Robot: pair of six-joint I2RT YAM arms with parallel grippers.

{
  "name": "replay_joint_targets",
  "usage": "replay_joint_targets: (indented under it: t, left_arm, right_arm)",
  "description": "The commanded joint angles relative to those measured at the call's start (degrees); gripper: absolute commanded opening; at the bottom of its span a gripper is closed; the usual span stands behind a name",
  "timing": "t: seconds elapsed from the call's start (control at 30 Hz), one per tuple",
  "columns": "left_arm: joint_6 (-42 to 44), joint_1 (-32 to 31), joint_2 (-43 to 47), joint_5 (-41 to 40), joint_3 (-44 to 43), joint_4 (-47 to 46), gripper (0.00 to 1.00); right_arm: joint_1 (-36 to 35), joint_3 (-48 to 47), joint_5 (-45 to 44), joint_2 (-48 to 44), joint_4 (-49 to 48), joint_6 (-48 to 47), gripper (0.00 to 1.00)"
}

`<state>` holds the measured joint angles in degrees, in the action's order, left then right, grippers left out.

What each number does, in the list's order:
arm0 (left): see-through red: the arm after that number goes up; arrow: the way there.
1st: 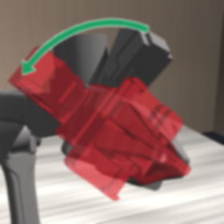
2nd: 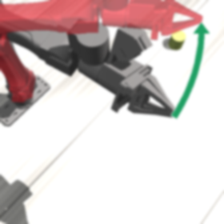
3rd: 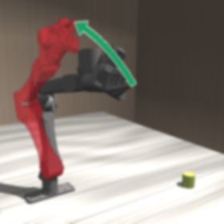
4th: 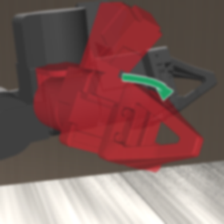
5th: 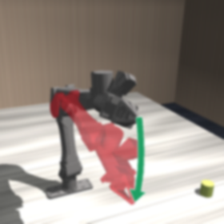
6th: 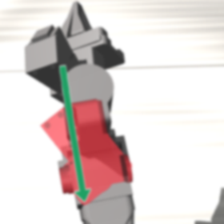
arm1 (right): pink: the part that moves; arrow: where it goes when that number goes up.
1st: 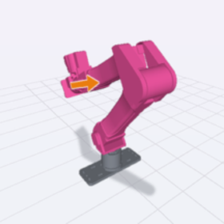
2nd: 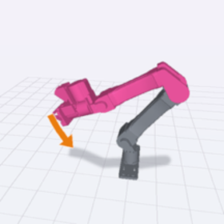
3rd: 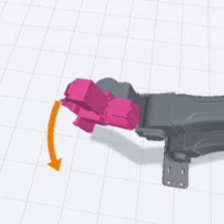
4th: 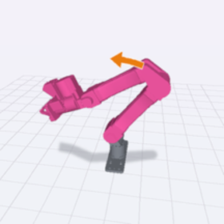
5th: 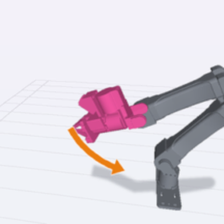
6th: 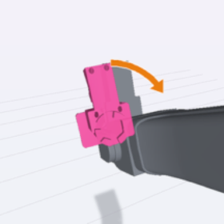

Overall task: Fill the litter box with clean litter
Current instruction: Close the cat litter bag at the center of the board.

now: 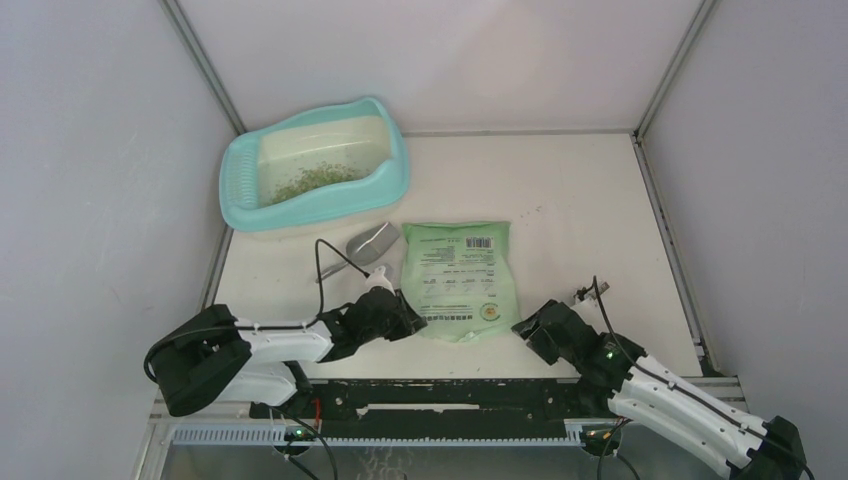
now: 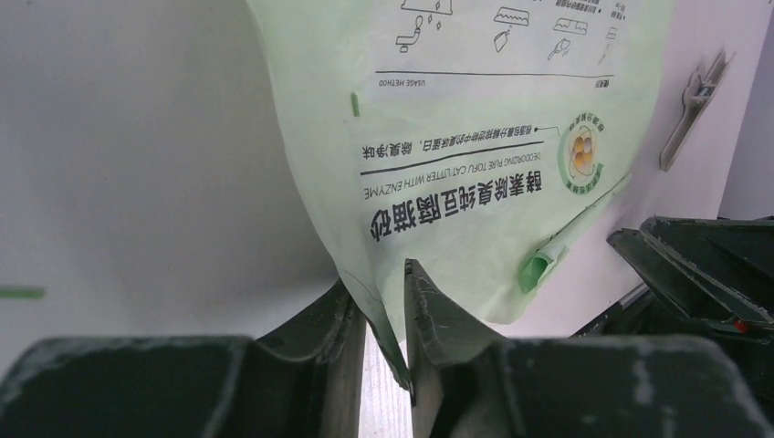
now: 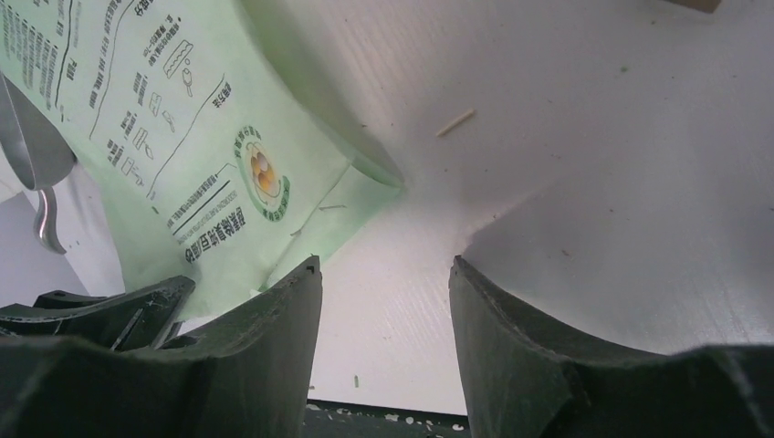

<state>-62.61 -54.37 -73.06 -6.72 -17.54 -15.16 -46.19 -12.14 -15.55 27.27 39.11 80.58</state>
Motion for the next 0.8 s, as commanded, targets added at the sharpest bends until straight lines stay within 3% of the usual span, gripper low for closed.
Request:
replay_joint_targets:
  t: [0.0, 0.27, 0.4, 0.77]
  left_arm:
    - [-1.16, -0.34, 0.86, 0.45, 2.18, 1.5, 0.24]
    - [-4.58, -0.15, 4.71, -1.54, 2.26, 3.56, 0.21]
    - [-6.38, 1.54, 4.77, -0.98, 1.47, 3.99, 0.13]
    - [-10.05, 4.62, 0.22, 3.44, 0.81, -3.82, 0.11]
  right_arm:
    - [0.24, -3.02, -0.23, 0.6, -2.59, -3.93, 0.6]
    - [-3.8, -8.61, -3.51, 2.03, -3.01, -14.04, 0.58]
    - [-7.64, -10.84, -4.49, 4.37, -5.14, -19.07, 0.55]
    - [-17.26, -15.28, -11.57, 7.47, -1.65, -23.99, 0.53]
